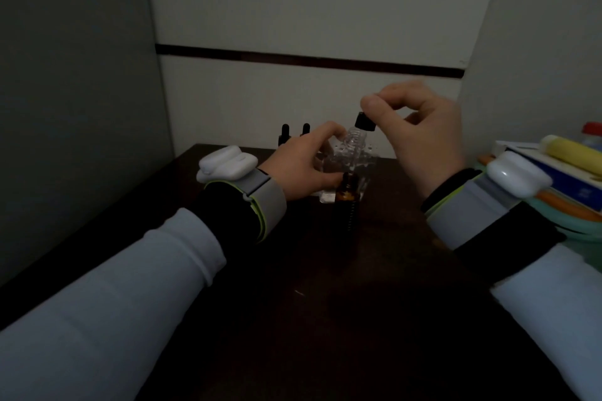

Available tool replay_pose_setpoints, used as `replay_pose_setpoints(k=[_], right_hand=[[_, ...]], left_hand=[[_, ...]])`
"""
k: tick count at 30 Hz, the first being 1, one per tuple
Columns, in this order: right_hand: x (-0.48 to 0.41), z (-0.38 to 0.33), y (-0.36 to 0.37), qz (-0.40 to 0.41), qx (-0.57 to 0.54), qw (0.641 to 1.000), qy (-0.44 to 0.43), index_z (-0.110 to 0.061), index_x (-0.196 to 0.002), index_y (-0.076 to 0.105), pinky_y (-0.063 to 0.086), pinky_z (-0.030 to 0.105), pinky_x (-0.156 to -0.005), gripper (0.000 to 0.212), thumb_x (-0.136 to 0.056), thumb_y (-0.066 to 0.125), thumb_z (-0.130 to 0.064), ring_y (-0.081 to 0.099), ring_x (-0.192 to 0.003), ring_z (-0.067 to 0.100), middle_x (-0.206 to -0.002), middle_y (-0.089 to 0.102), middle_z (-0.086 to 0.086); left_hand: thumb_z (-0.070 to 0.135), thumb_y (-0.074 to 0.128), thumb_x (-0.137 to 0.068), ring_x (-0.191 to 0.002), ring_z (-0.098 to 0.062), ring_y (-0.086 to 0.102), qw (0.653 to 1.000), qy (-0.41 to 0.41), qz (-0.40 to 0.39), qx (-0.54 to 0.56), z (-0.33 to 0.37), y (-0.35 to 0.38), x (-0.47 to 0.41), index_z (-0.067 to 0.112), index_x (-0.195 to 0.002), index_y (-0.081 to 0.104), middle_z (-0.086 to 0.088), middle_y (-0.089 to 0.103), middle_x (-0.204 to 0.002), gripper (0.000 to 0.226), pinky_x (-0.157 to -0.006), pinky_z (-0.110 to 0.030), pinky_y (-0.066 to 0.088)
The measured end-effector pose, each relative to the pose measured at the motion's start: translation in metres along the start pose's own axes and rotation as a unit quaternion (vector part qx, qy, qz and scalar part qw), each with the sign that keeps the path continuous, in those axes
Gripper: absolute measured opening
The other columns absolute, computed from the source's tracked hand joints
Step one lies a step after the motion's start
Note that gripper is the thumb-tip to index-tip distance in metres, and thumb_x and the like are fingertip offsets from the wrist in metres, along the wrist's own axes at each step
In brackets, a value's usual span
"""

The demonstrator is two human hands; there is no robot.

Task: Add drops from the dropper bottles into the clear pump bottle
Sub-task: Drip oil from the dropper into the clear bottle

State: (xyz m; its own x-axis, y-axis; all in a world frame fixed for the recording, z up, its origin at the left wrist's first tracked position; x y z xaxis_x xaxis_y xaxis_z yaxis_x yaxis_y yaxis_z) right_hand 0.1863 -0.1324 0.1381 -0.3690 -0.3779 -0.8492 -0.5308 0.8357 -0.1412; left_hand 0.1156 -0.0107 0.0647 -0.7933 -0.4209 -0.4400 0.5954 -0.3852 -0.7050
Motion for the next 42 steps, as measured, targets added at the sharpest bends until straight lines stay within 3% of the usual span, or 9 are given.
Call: replay_pose_setpoints(k=[17, 30, 37, 42], right_hand=[[0.002, 0.007, 0.011, -0.059, 0.009, 0.998, 0.014, -0.028, -0.067, 0.063, 0.035, 0.018, -0.072, 0.016, -0.081, 0.071, -0.026, 0.055, -0.084, 0.008, -0.079, 0.059, -0.016], [0.004, 0.005, 0.015, -0.073, 0.004, 0.997, 0.013, -0.035, -0.063, 0.058, 0.035, 0.022, -0.068, 0.020, -0.078, 0.070, -0.030, 0.055, -0.081, 0.004, -0.076, 0.059, -0.017], [-0.003, -0.012, -0.025, 0.097, -0.035, 0.994, -0.035, -0.039, -0.074, 0.060, 0.036, 0.021, -0.066, 0.006, -0.079, 0.063, -0.040, 0.055, -0.084, 0.005, -0.084, 0.056, -0.016], [-0.003, -0.007, -0.025, 0.110, -0.018, 0.993, -0.035, -0.039, -0.078, 0.061, 0.036, 0.019, -0.066, 0.004, -0.082, 0.062, -0.038, 0.055, -0.089, 0.007, -0.088, 0.056, -0.016]], left_hand=[[0.029, 0.071, -0.080, -0.089, -0.023, 0.066, 1.000, -0.001, -0.001, 0.005, 0.004, -0.001, 0.003, 0.028, -0.123, 0.043, -0.004, 0.058, -0.107, 0.052, -0.084, -0.046, 0.054], [0.027, 0.071, -0.080, -0.088, -0.024, 0.066, 1.000, 0.000, 0.001, -0.003, 0.004, -0.002, 0.003, 0.026, -0.127, 0.042, -0.003, 0.055, -0.105, 0.055, -0.084, -0.046, 0.053], [0.028, 0.072, -0.080, -0.089, -0.023, 0.066, 1.000, 0.000, -0.004, -0.008, 0.001, 0.000, 0.001, 0.029, -0.124, 0.043, -0.004, 0.059, -0.107, 0.052, -0.084, -0.046, 0.054], [0.027, 0.071, -0.080, -0.087, -0.024, 0.066, 1.000, 0.000, -0.004, -0.002, 0.001, 0.000, 0.000, 0.029, -0.123, 0.043, -0.003, 0.059, -0.106, 0.052, -0.082, -0.046, 0.054]])
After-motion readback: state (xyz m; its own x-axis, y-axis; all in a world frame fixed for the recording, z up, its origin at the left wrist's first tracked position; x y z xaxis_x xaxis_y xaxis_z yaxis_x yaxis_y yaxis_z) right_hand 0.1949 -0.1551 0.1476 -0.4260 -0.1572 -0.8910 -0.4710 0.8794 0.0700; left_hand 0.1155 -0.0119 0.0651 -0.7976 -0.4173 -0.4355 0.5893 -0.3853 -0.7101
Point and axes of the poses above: each hand's wrist, its own x-axis away from the middle knuckle, its own y-axis out of the palm, z = x × y, the point moved 10 cm from there along -x, towards the middle knuckle
